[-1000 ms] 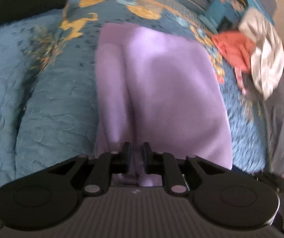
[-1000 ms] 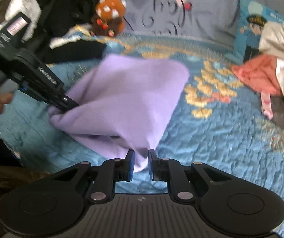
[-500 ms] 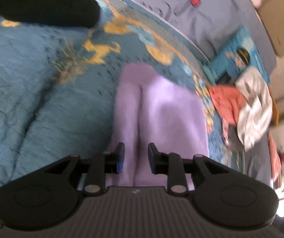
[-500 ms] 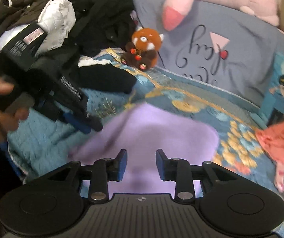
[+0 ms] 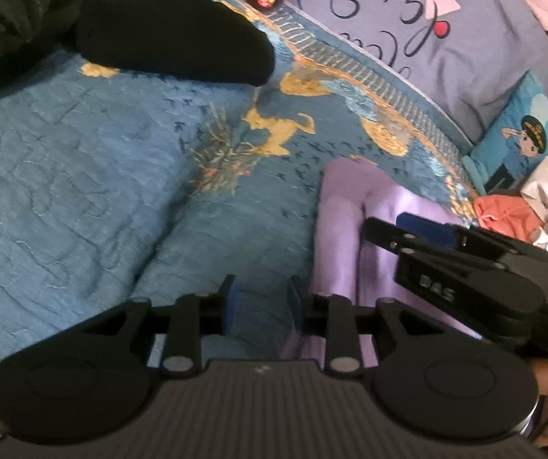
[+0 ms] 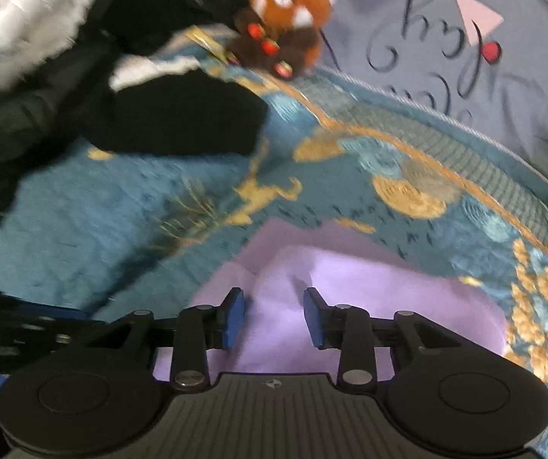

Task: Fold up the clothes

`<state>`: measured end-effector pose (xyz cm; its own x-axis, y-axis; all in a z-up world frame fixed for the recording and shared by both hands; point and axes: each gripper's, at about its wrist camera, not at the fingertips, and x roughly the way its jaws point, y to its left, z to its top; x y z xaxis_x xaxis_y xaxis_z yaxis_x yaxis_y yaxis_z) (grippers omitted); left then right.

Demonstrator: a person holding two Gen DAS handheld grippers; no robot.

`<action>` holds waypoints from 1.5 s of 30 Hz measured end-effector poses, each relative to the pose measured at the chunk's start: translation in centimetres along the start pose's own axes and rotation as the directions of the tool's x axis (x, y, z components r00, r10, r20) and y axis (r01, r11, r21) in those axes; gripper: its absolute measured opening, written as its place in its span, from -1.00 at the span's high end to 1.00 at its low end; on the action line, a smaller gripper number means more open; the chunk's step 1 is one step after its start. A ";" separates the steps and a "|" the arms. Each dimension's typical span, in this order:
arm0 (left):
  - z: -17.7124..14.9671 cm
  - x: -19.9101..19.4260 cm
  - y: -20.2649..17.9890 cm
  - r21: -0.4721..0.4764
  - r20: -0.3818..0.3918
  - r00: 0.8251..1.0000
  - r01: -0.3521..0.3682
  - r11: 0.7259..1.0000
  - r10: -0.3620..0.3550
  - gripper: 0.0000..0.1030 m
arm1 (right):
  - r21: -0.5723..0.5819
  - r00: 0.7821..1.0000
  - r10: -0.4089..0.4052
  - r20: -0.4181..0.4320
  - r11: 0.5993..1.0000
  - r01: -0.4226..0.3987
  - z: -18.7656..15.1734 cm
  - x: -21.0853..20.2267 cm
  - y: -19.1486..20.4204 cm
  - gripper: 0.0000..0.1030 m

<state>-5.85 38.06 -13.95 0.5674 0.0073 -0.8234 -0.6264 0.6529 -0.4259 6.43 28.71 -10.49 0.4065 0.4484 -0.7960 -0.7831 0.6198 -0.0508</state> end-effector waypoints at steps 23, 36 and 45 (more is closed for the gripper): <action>0.9 -0.1 2.1 -0.101 0.047 0.998 0.040 0.994 -0.035 0.31 | 0.269 0.990 0.137 -0.043 0.956 -0.121 3.1 4.4 -1.8 0.84; 0.3 -0.6 -0.2 -0.011 0.051 0.993 0.104 0.994 -0.104 0.31 | 0.298 0.992 0.090 0.092 0.948 -0.113 -3.9 -8.9 -8.9 0.61; -1.4 -1.2 -6.2 0.194 0.017 0.968 0.243 0.950 -0.251 0.22 | 0.239 0.987 0.157 0.036 0.958 -0.161 -11.8 -10.2 -6.2 0.46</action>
<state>-3.45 32.93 -10.86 0.7153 -0.1441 -0.6838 -0.3540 0.7690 -0.5322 1.62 12.71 -9.20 0.2954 0.5628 -0.7720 -0.7031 0.6751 0.2232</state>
